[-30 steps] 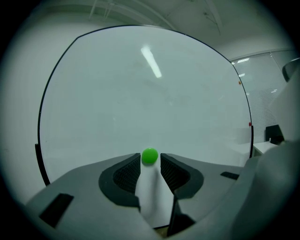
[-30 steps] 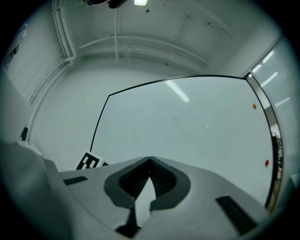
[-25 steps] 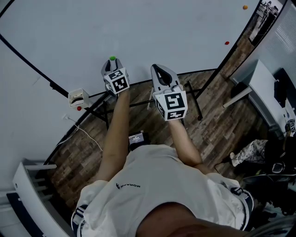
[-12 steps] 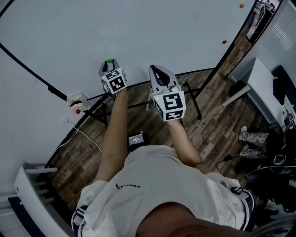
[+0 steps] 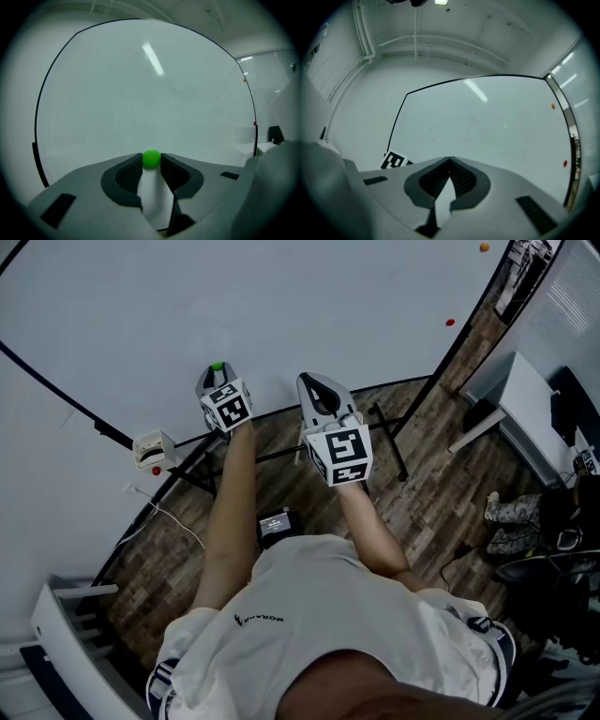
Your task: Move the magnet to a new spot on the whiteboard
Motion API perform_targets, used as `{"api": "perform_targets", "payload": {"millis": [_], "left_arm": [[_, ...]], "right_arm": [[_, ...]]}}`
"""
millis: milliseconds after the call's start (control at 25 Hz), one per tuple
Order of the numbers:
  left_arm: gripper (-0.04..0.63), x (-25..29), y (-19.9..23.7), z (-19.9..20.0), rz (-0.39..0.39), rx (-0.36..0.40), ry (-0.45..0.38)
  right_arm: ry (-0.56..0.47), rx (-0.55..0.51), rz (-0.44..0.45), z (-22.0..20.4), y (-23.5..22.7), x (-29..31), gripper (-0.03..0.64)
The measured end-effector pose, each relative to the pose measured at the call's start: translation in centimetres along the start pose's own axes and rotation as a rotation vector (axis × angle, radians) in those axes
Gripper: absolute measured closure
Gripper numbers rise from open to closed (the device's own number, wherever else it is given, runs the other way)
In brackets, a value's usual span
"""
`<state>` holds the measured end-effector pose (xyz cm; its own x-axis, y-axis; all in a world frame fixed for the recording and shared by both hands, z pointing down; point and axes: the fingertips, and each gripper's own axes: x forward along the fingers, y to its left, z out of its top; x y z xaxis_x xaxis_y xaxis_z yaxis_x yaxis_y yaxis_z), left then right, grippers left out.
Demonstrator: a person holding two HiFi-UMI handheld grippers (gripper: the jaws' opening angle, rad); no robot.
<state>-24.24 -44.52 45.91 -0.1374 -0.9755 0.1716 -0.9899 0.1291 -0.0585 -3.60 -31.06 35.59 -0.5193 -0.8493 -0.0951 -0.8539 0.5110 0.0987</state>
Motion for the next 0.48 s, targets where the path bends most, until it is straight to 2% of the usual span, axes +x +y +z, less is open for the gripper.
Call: {"api": "perform_targets", "payload": {"millis": [480], "left_arm": [[0.474,-1.4,-0.3,-0.1,-0.001,-0.018,-0.001]], "right_arm": [[-0.002,0.002,-0.002,0.2,-0.3,-0.9,0.603]]}}
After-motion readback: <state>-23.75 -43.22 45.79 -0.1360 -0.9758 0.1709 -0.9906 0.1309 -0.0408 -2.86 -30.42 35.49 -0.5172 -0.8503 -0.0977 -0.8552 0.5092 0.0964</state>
